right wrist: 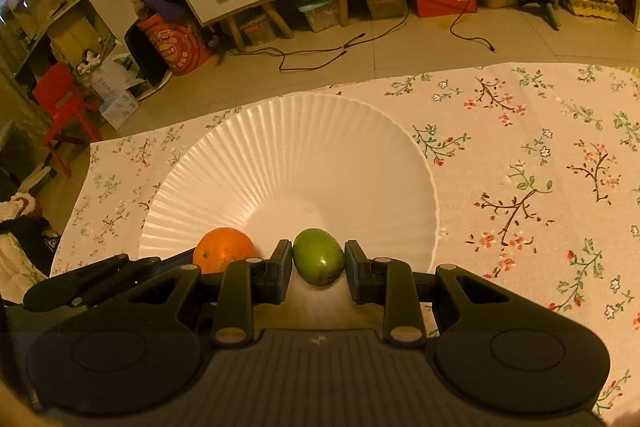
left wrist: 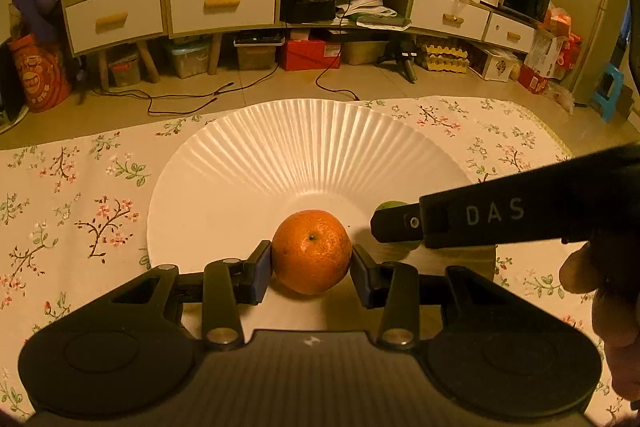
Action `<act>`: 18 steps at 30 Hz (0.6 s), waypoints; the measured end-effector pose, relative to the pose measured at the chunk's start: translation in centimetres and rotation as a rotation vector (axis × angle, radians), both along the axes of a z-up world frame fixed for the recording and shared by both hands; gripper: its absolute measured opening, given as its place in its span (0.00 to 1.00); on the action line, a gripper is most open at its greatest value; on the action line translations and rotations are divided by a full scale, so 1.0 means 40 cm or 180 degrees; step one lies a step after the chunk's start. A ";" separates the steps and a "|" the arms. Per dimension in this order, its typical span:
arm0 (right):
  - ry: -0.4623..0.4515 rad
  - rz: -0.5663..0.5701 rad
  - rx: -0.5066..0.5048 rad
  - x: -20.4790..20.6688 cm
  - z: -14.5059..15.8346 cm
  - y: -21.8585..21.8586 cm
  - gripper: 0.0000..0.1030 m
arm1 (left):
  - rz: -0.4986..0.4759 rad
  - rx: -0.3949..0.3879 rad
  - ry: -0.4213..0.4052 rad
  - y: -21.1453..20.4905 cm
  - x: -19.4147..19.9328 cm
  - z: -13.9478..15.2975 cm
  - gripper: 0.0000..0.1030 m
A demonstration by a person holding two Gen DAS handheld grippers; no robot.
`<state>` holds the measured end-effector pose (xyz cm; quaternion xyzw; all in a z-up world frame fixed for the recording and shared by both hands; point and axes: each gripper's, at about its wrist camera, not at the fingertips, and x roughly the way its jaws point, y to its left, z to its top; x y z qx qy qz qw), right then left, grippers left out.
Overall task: Organize fruits
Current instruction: 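Carry both fruits onto the white plate and open both grippers, then lift both grippers away from the plate back toward the fruit cluster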
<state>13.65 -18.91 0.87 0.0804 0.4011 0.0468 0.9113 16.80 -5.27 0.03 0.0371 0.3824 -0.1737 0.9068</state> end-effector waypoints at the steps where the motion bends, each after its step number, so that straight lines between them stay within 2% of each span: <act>1: -0.0005 0.0000 0.0003 -0.001 0.000 0.000 0.25 | -0.0010 0.0011 -0.0010 -0.003 0.002 -0.001 0.39; 7: 0.0010 0.0035 -0.0008 0.000 0.000 0.002 0.26 | -0.0083 0.0062 -0.0042 -0.004 0.001 -0.003 0.40; 9: 0.0017 0.0066 0.0005 -0.003 0.000 0.000 0.27 | -0.0068 0.0028 -0.0077 0.002 -0.001 0.001 0.43; 11: -0.0005 0.0085 0.0034 -0.009 0.003 -0.003 0.33 | -0.0056 -0.0036 -0.0077 0.011 -0.005 0.006 0.49; 18: -0.0059 0.0060 0.0102 -0.034 0.025 -0.018 0.42 | -0.0034 -0.0083 -0.0070 0.027 -0.029 0.019 0.58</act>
